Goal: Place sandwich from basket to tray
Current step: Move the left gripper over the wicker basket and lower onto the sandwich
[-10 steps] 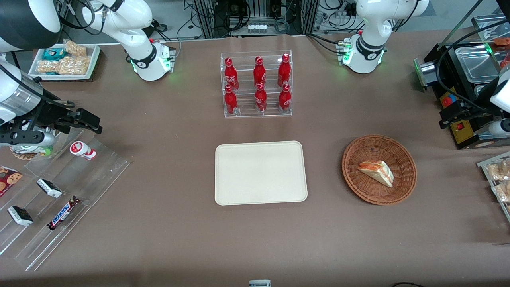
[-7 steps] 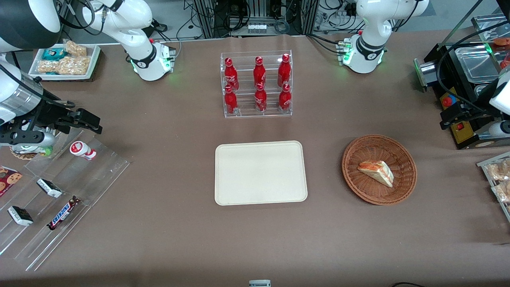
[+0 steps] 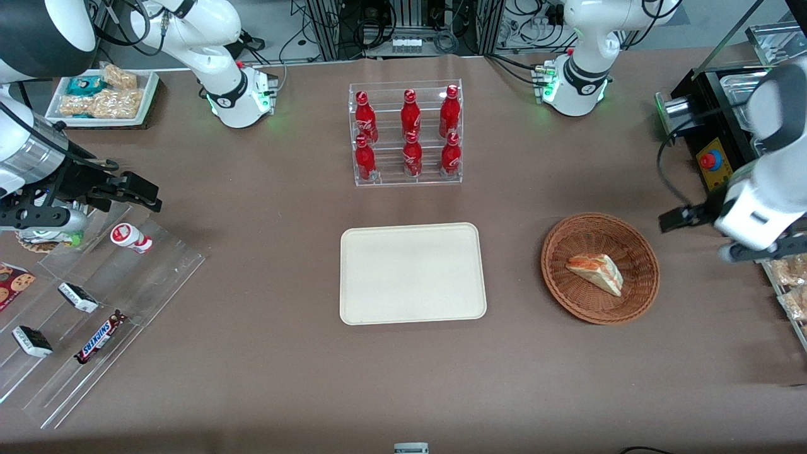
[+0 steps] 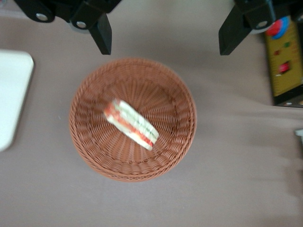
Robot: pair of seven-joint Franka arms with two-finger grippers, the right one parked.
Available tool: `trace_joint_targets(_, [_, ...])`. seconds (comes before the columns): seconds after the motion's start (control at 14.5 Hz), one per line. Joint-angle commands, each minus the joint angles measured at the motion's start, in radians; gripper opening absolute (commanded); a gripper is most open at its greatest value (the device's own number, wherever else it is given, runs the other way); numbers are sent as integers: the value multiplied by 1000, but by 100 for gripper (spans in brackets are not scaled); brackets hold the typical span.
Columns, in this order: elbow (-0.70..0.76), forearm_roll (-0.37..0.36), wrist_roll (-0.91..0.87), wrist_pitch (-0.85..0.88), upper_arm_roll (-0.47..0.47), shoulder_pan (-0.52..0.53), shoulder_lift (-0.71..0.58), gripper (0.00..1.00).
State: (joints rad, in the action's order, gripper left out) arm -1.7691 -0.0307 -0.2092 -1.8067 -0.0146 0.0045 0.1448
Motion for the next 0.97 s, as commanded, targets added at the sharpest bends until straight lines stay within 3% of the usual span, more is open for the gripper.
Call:
trace_joint_targets(0.0, [-183,-18,-291,-194,-4,-43,-24,100])
trace_joint_targets(0.14, [-228,-20,-561,-299,-5,-73,5,100])
trace_joint_targets(0.28, [-227,-20,-685,-341,-5,-103,39,100])
trace_joint_targets(0.76, [-248,-23,-699,-349,-4,-103,142,100])
trace_joint_targets(0.9, [-248,-20,-714,-420,1,-98,183,100])
